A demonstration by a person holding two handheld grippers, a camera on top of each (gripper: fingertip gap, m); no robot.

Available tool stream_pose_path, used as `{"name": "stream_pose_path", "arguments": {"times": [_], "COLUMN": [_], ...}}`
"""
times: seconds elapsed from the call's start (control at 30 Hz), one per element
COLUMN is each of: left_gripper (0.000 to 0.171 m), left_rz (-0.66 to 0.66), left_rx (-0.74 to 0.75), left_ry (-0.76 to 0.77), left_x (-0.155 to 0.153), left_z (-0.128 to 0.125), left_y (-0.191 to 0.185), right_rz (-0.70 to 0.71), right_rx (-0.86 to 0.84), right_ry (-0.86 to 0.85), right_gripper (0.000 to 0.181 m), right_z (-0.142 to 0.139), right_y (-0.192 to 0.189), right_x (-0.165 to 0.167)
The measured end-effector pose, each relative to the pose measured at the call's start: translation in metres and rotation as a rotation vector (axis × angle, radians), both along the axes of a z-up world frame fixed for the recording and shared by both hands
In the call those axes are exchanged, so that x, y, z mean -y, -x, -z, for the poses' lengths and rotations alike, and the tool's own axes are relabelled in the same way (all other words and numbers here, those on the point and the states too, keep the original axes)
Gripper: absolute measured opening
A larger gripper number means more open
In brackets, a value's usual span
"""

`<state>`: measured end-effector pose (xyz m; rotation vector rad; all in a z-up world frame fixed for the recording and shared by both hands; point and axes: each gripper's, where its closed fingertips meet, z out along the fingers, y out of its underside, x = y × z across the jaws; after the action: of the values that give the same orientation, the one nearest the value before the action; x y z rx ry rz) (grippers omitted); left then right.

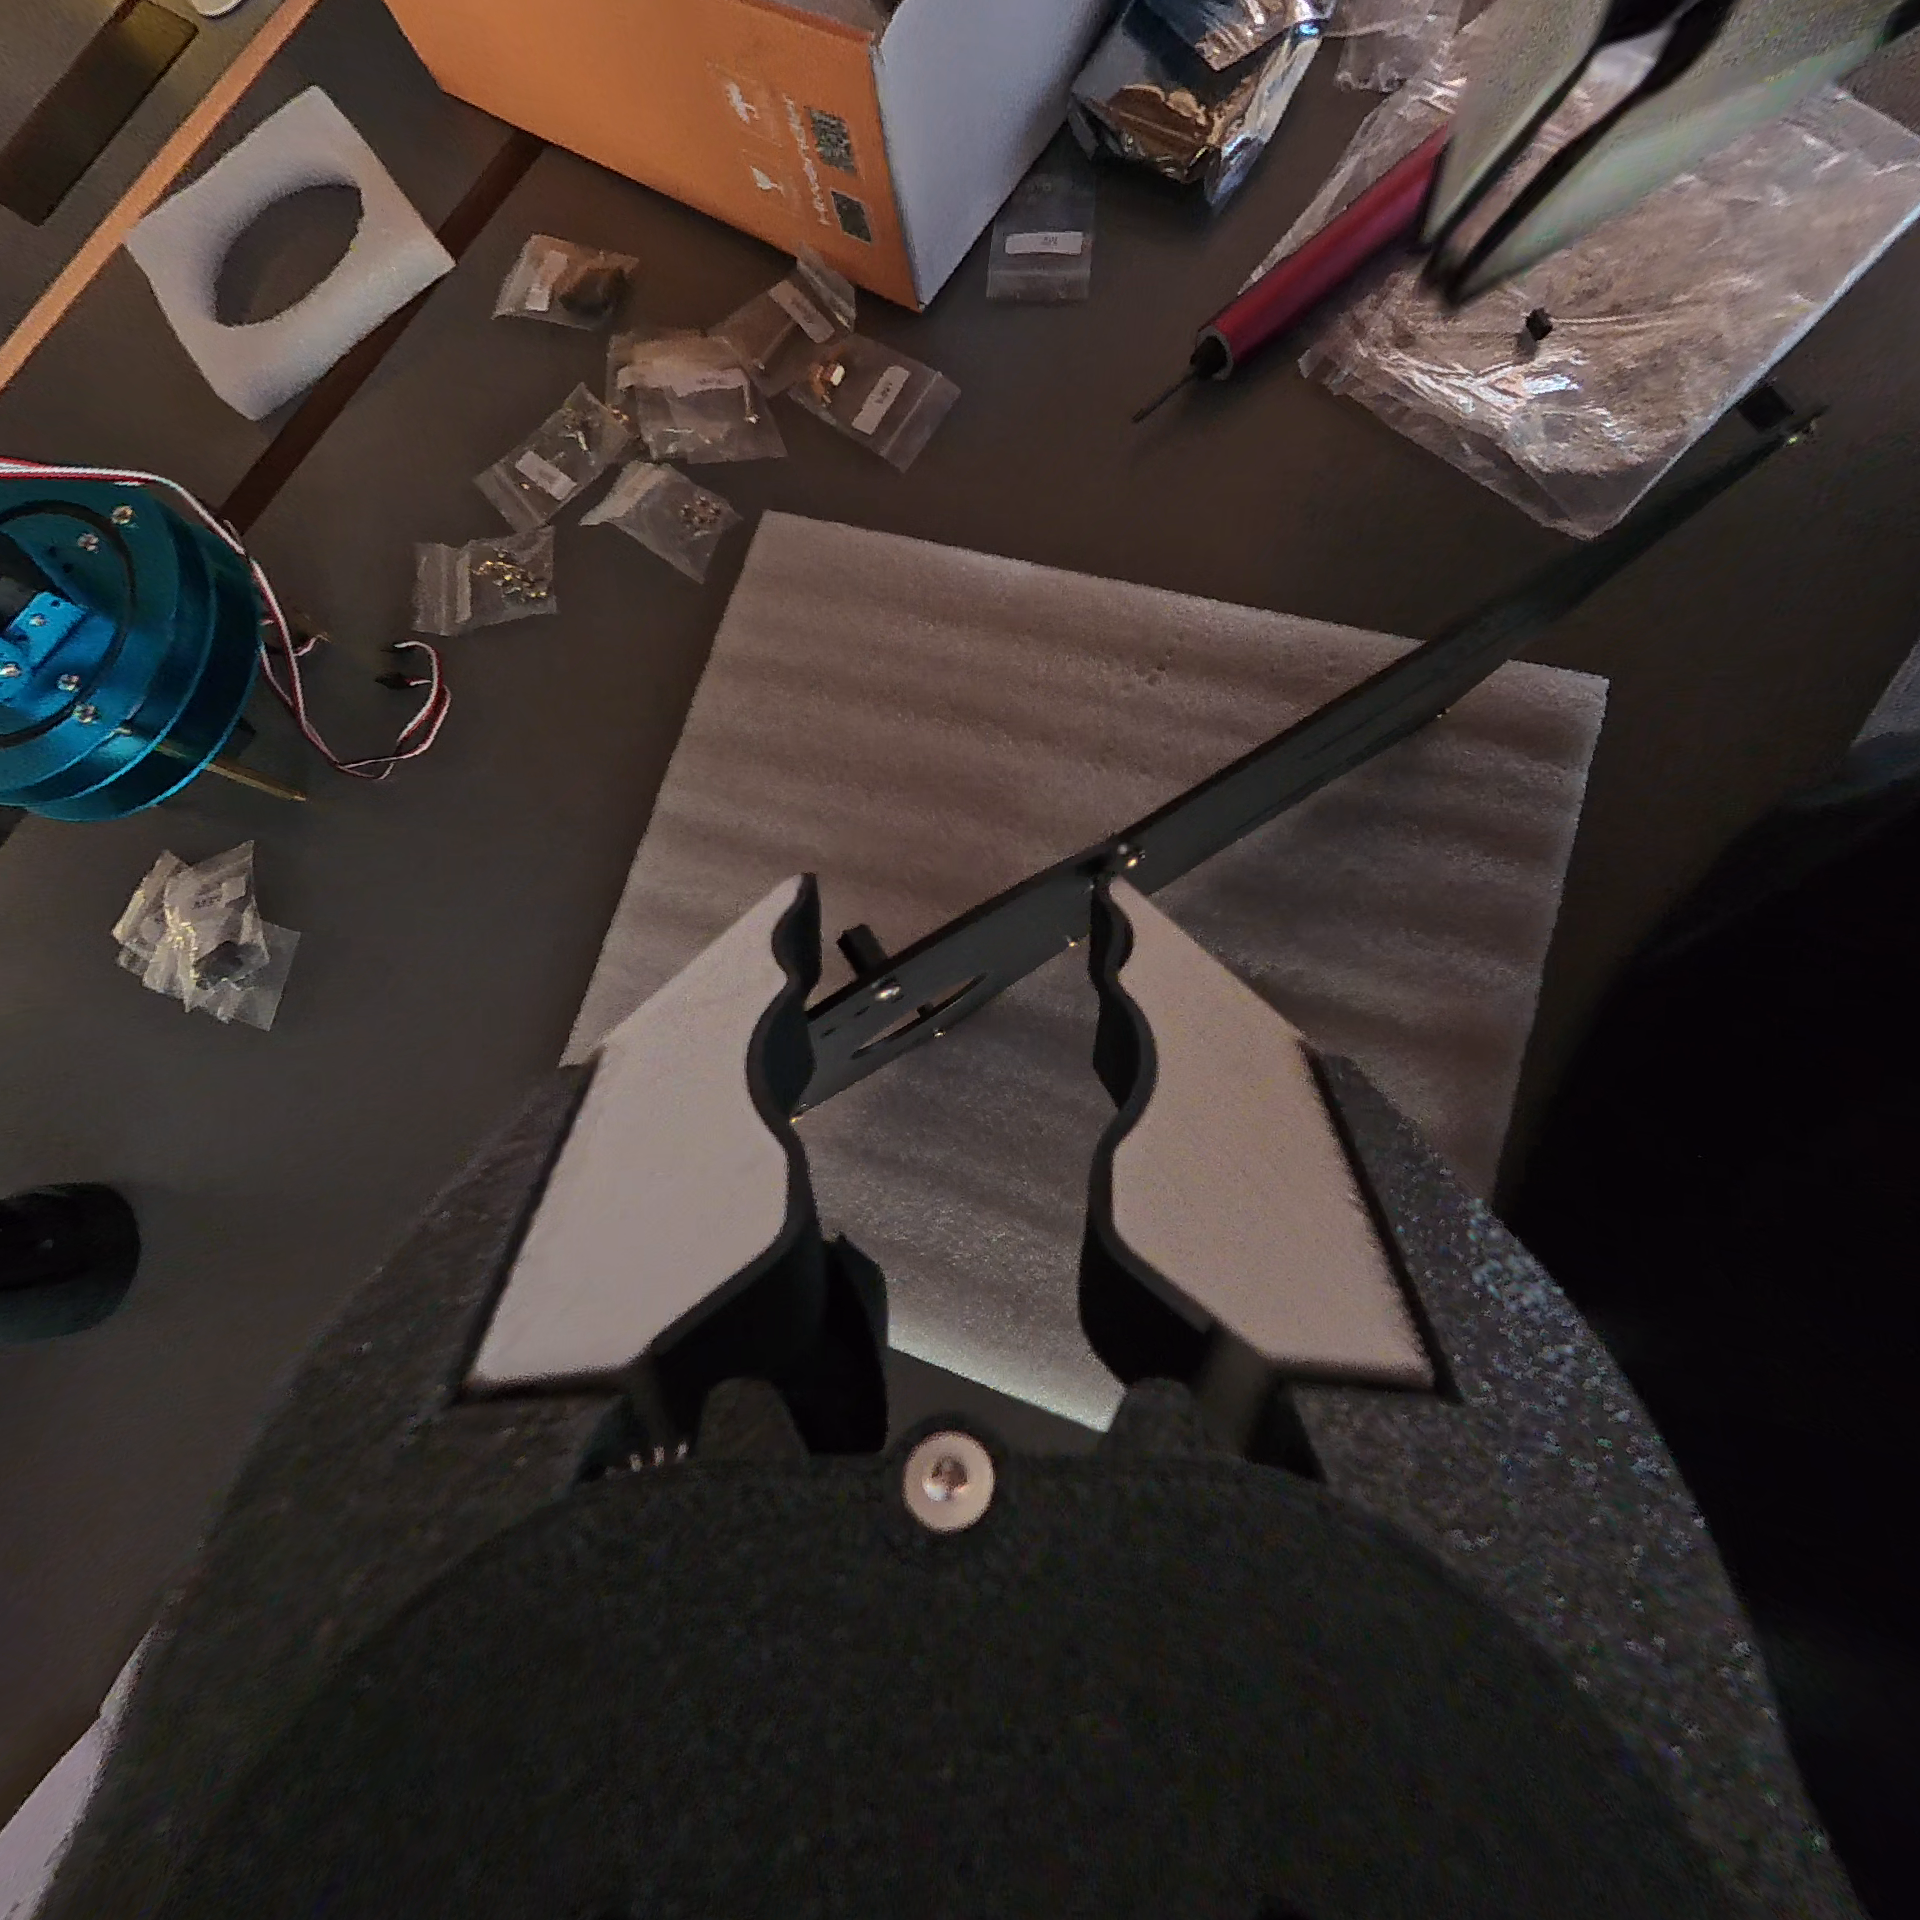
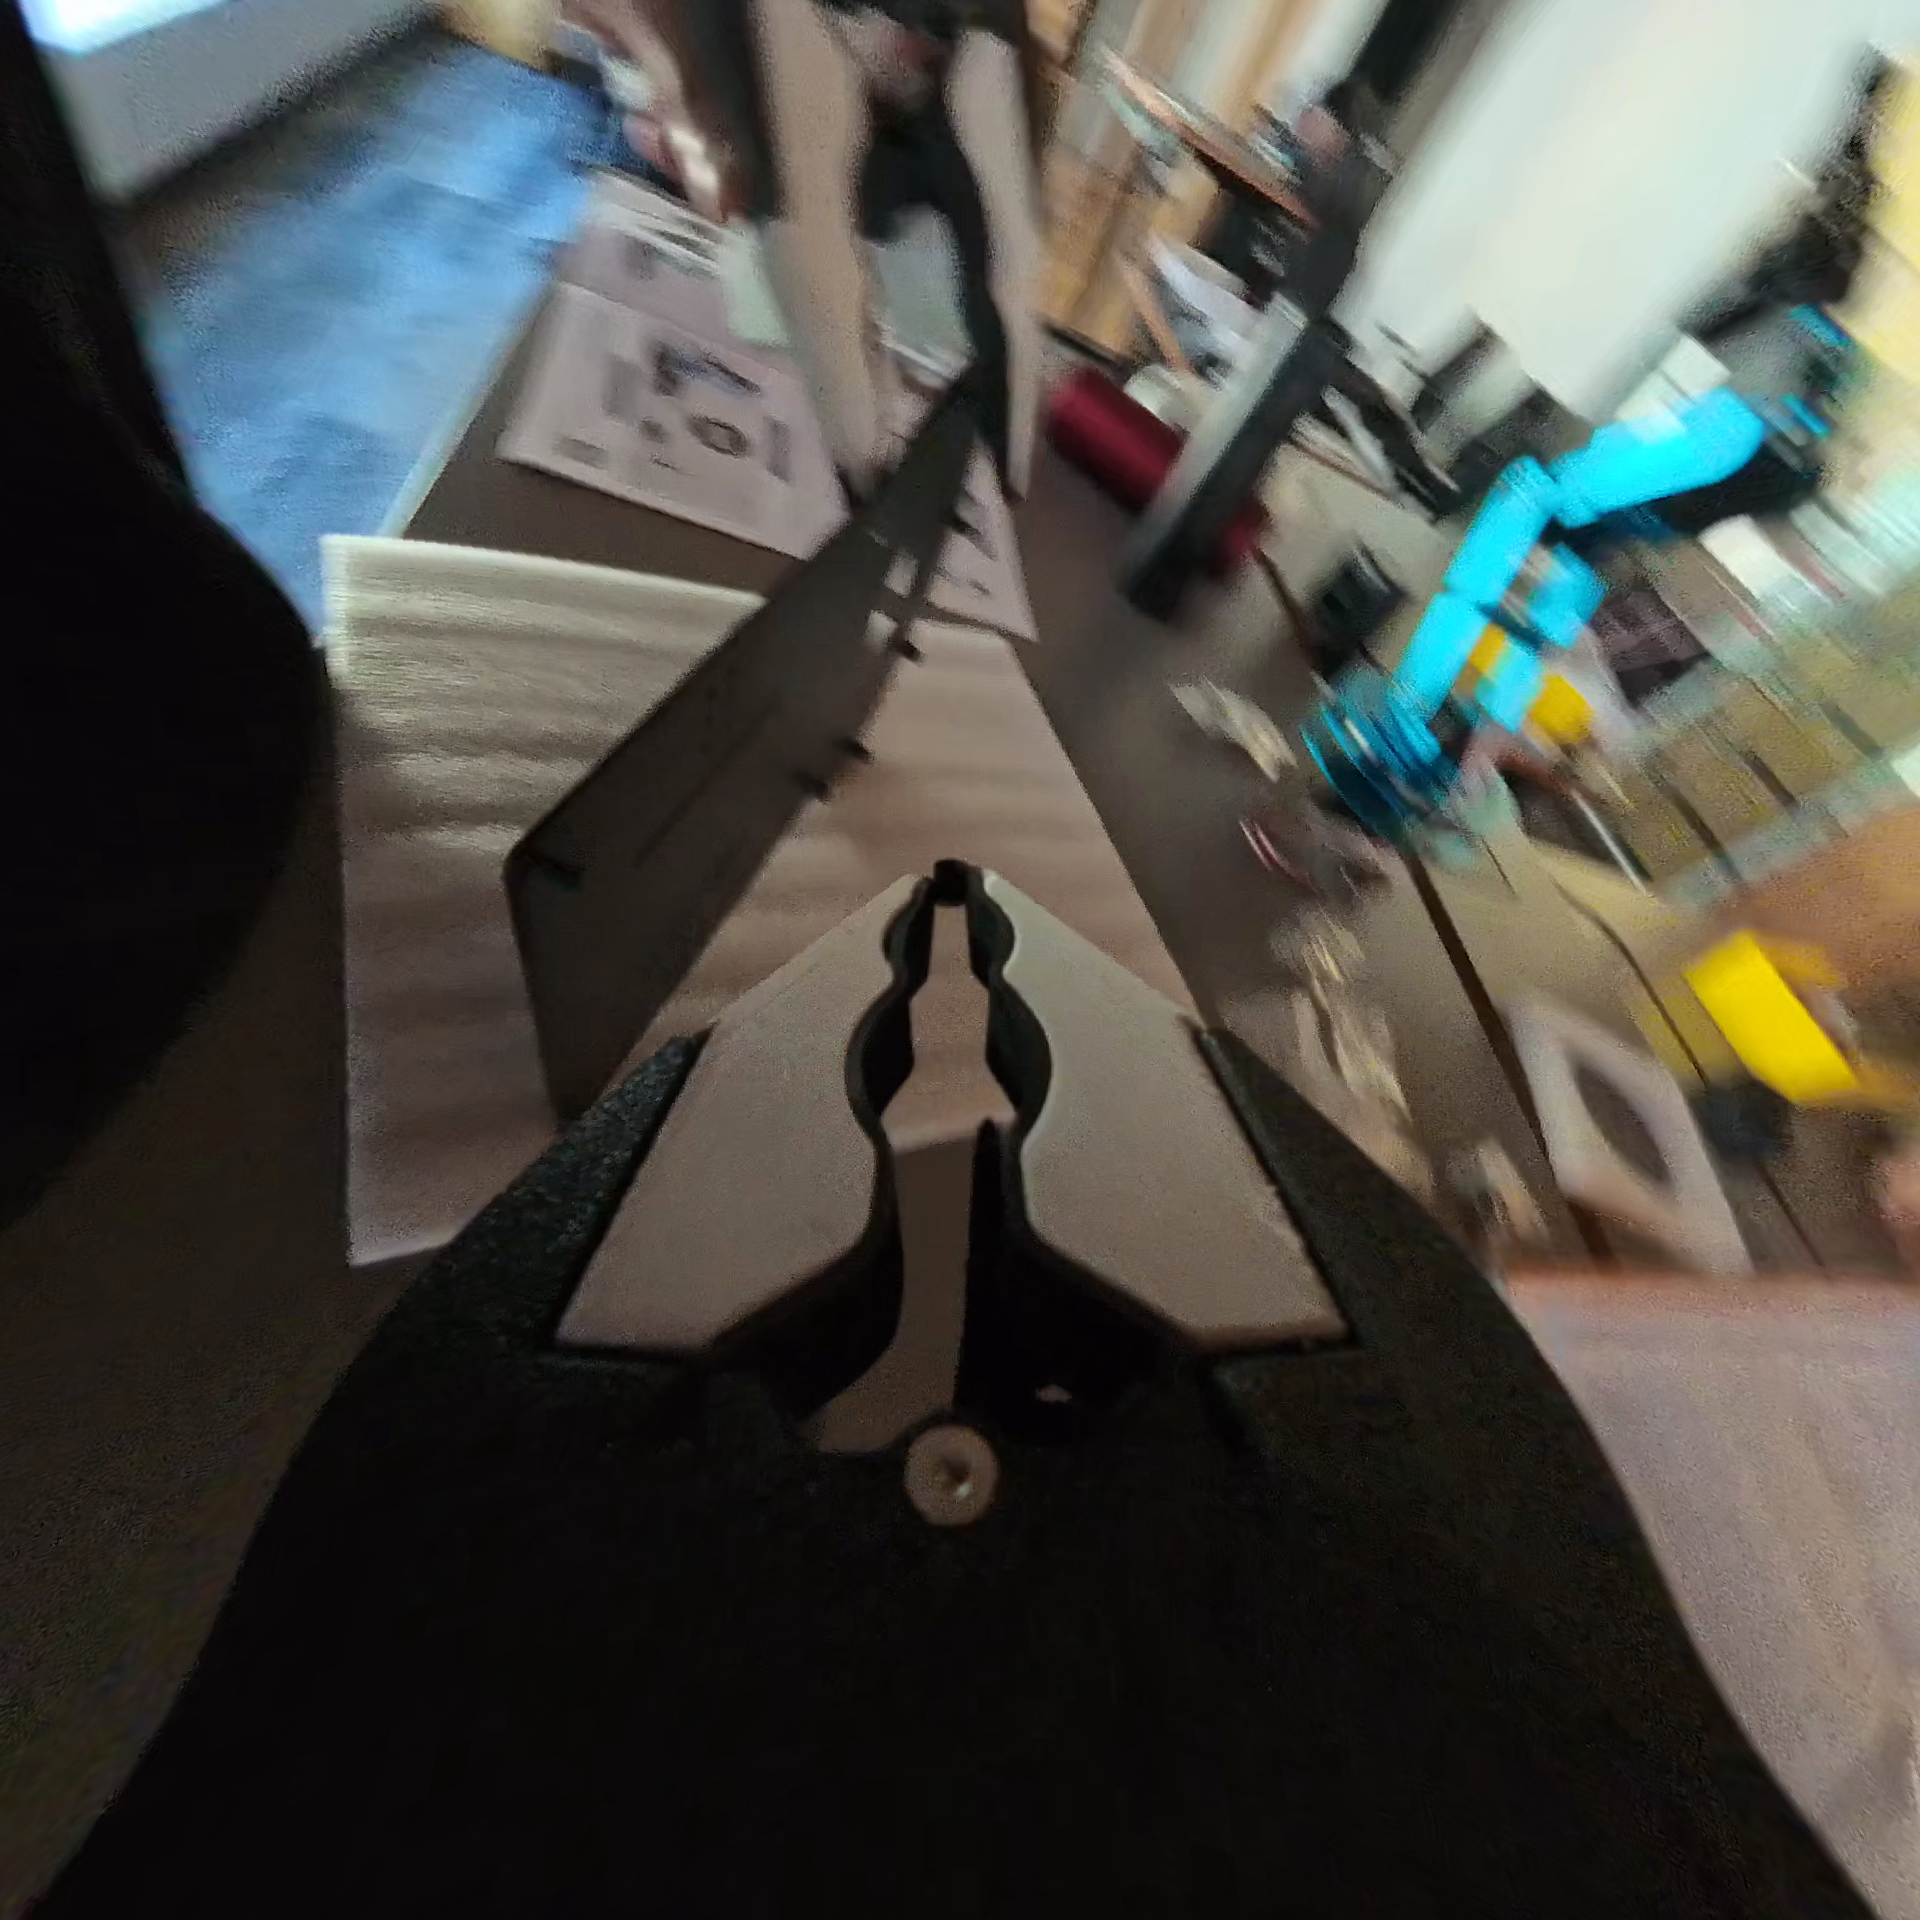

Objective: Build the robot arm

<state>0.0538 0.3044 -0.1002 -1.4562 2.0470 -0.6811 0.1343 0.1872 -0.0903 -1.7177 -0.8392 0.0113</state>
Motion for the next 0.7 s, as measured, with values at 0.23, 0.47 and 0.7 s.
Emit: {"name": "stream_pose_path", "arguments": {"times": [0.23, 0.47, 0.7], "left_gripper": [0.049, 0.061, 0.062], "left_rz": [0.049, 0.123, 0.127], "left_rx": [0.003, 0.013, 0.001], "left_ry": [-0.023, -0.097, -0.076], "left_x": [0.0, 0.001, 0.004], "left_z": [0.0, 0.004, 0.003], "left_y": [-0.001, -0.003, -0.01], "right_rz": [-0.465, -0.613, -0.752], "right_rx": [0.032, 0.085, 0.169], "right_ry": [0.067, 0.049, -0.033], "right_gripper": [0.005, 0.005, 0.005], "right_z": [0.014, 0.017, 0.018], "right_y": [0.058, 0.069, 0.068], "right_x": [-0.071, -0.095, -0.093]}}
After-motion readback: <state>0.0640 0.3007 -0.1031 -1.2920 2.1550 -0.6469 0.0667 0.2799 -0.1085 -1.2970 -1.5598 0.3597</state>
